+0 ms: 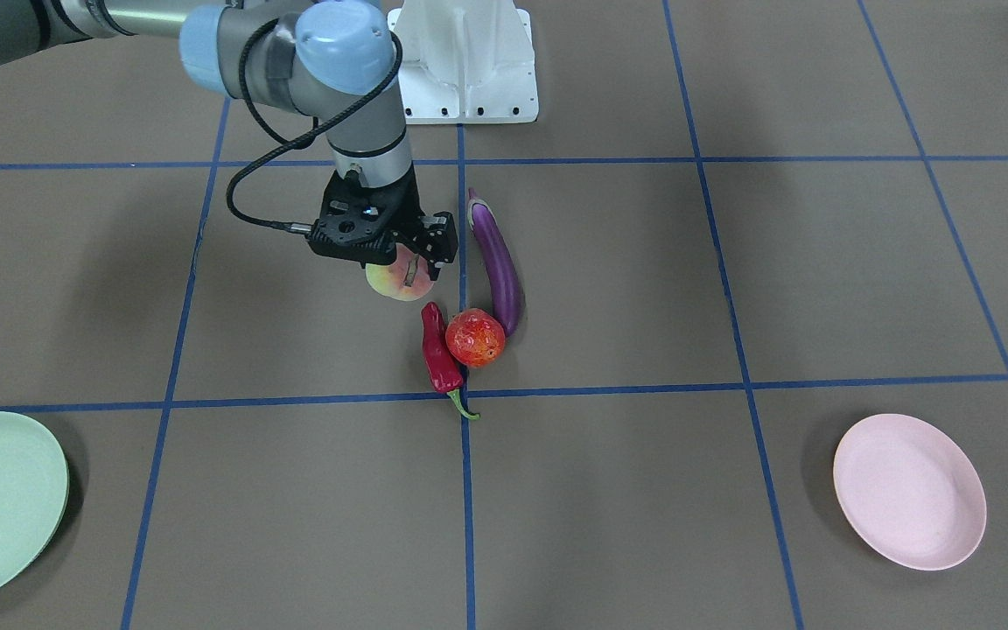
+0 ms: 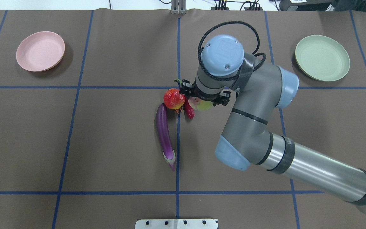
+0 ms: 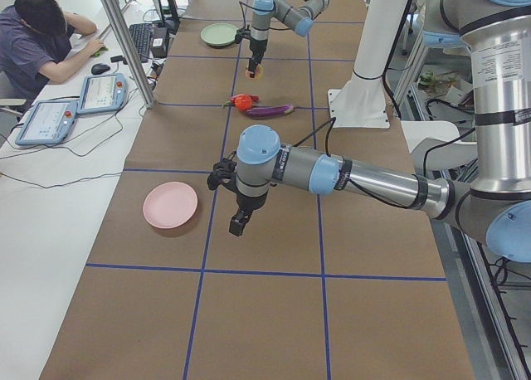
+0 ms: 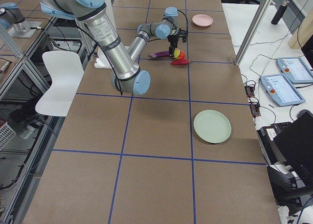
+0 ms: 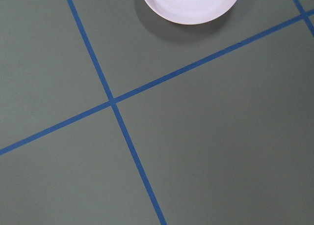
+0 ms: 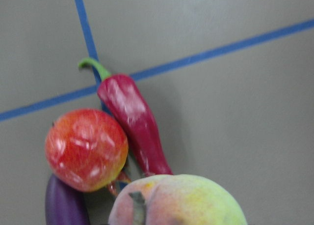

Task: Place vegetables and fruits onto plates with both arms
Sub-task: 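Close the right gripper on the peach and lift it, then carry the peach to the pale green plate and release it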

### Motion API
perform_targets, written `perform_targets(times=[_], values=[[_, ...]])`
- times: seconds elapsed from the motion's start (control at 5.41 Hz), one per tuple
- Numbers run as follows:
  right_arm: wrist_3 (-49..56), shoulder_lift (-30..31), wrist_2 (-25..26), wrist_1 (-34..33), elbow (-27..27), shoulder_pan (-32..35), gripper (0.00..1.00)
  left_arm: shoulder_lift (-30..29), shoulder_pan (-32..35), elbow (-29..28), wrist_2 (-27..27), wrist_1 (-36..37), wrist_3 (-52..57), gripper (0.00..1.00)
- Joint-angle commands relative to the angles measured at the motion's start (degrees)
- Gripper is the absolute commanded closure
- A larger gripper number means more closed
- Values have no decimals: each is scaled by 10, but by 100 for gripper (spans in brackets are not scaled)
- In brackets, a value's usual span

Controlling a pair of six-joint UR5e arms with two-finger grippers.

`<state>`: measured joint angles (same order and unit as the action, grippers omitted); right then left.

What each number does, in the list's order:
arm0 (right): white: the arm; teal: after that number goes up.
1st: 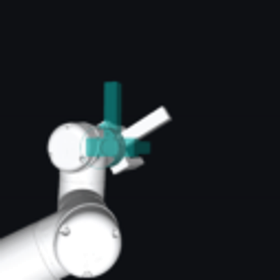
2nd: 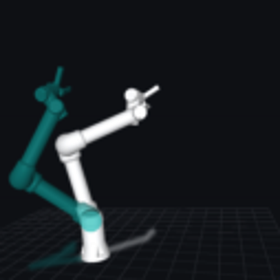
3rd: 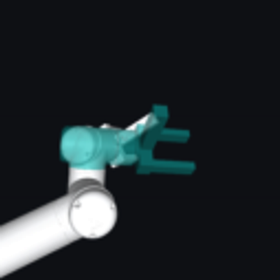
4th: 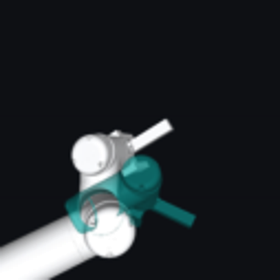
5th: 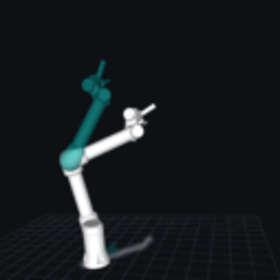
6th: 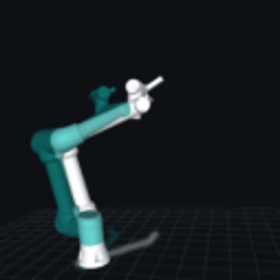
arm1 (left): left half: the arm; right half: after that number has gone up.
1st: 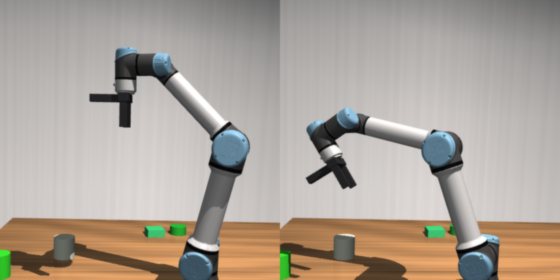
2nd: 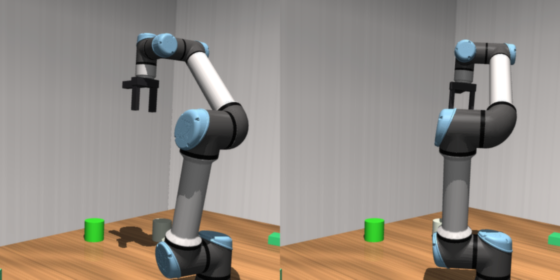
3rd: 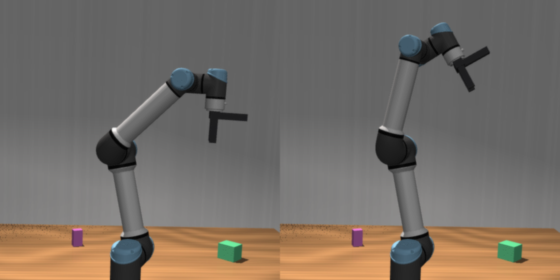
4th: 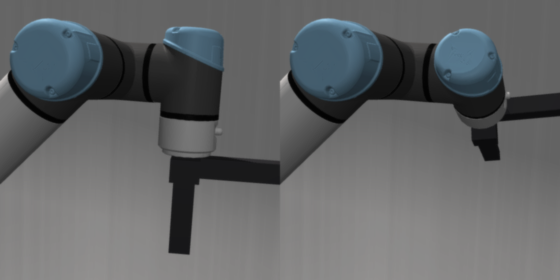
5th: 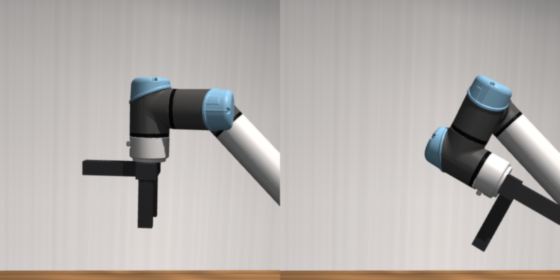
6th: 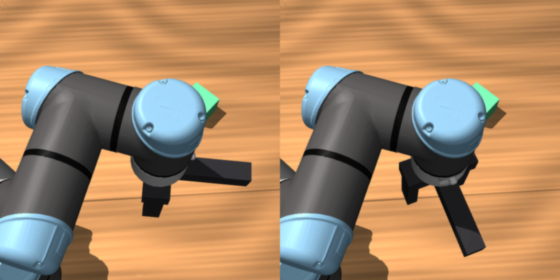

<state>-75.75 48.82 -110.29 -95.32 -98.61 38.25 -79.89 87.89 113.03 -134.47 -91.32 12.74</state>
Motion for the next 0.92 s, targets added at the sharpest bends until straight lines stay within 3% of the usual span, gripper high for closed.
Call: perform_targets(times=[0.0, 0.37, 0.74], values=[[206, 41, -111, -2, 3, 141, 100, 0, 0, 0, -1, 0, 1, 0], [436, 63, -189, 17, 111, 254, 100, 1, 0, 0, -1, -1, 3, 0], [519, 103, -257, 166, 231, 319, 100, 2, 0, 0, -1, -1, 4, 0]])
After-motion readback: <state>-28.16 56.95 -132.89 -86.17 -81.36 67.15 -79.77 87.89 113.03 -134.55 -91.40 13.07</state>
